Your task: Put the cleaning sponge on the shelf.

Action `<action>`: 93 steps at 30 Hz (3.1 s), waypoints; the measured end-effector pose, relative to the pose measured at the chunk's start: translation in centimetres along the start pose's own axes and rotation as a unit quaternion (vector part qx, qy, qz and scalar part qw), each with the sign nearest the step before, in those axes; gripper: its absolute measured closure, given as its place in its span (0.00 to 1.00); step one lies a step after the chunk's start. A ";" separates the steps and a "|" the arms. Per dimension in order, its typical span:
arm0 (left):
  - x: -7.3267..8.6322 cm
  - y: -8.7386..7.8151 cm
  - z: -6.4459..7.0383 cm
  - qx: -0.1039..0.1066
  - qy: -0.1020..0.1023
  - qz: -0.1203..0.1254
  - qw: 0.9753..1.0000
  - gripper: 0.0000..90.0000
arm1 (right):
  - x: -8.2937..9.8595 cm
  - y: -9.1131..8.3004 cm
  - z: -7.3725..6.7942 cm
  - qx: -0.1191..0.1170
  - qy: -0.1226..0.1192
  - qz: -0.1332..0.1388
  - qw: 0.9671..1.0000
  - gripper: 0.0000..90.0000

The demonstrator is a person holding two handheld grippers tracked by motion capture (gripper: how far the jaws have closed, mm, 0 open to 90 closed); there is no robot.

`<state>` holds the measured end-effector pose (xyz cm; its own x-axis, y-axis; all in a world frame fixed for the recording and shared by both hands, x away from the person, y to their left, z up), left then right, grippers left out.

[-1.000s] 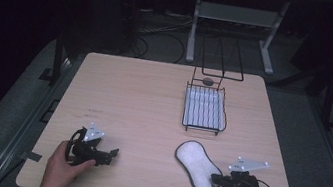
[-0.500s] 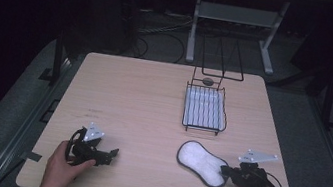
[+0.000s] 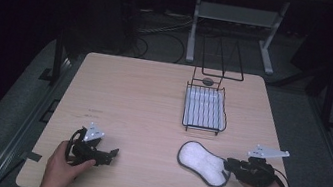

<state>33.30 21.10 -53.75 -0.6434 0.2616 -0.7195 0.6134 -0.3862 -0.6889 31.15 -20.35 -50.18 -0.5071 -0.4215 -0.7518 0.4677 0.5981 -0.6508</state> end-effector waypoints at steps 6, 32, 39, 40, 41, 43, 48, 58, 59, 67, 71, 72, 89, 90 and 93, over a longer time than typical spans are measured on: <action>0.0 0.0 0.0 0.000 0.000 0.000 1.000 0.14 | -0.1 0.4 0.6 0.008 0.003 -0.009 1.000 0.37; 0.0 0.0 0.0 0.000 -0.002 0.001 1.000 0.14 | -3.8 3.8 -1.1 -0.034 -0.078 -0.022 0.996 0.09; 0.0 0.0 0.0 0.000 -0.002 0.001 1.000 0.14 | -3.6 5.0 -2.0 -0.045 -0.086 -0.039 0.995 0.09; 0.0 0.0 0.0 0.000 -0.002 0.001 1.000 0.14 | -3.5 5.2 -2.1 -0.048 -0.087 -0.043 0.994 0.09; 0.0 0.0 0.0 0.000 -0.002 0.001 1.000 0.14 | -3.4 5.4 -2.1 -0.051 -0.089 -0.046 0.994 0.09; 0.0 0.0 0.0 0.000 -0.002 0.001 1.000 0.14 | -3.1 5.8 -2.2 -0.051 -0.092 -0.054 0.993 0.09; 0.0 0.0 0.0 0.000 -0.002 0.001 1.000 0.14 | -2.5 6.6 -1.8 -0.047 -0.094 -0.070 0.992 0.09; 0.0 0.0 0.0 0.000 -0.002 0.001 1.000 0.14 | -2.0 7.4 -1.8 -0.051 -0.096 -0.088 0.990 0.09; 0.0 0.0 0.0 0.000 -0.002 0.001 1.000 0.14 | -1.9 7.5 -1.8 -0.051 -0.097 -0.088 0.990 0.09; 0.0 0.0 0.0 0.000 -0.002 0.001 1.000 0.14 | -1.7 7.7 -1.9 -0.053 -0.100 -0.098 0.989 0.10; 0.0 0.0 0.0 0.000 -0.002 0.001 1.000 0.14 | -1.6 7.7 -2.0 -0.057 -0.099 -0.101 0.988 0.16; 0.0 0.0 0.0 0.000 -0.002 0.001 1.000 0.14 | -1.7 7.5 -2.2 -0.068 -0.105 -0.100 0.987 0.20; 0.0 0.0 0.0 0.000 -0.002 0.001 1.000 0.14 | -1.9 7.0 -2.1 -0.064 -0.104 -0.098 0.988 0.31; 0.0 0.0 0.0 0.000 -0.002 0.001 1.000 0.14 | -2.0 6.9 -2.1 -0.062 -0.106 -0.097 0.988 0.32; 0.0 0.0 0.0 0.000 -0.002 0.001 1.000 0.14 | -2.1 6.6 -2.1 -0.055 -0.110 -0.090 0.988 0.37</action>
<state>33.30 21.06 -53.75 -0.6435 0.2574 -0.7208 0.6148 -0.3872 -0.6871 33.85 -14.07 -52.66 -0.3990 -0.6583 -0.6383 0.2974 0.5656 -0.7692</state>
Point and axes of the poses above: each handheld gripper's, and its own axes: y roughly forward along the jaws, x roughly out of its underside, z roughly to its right, the point moved 9 cm from there along y, roughly forward along the jaws, and after that the axes turned 8 degrees about -y, right-handed, at the moved point
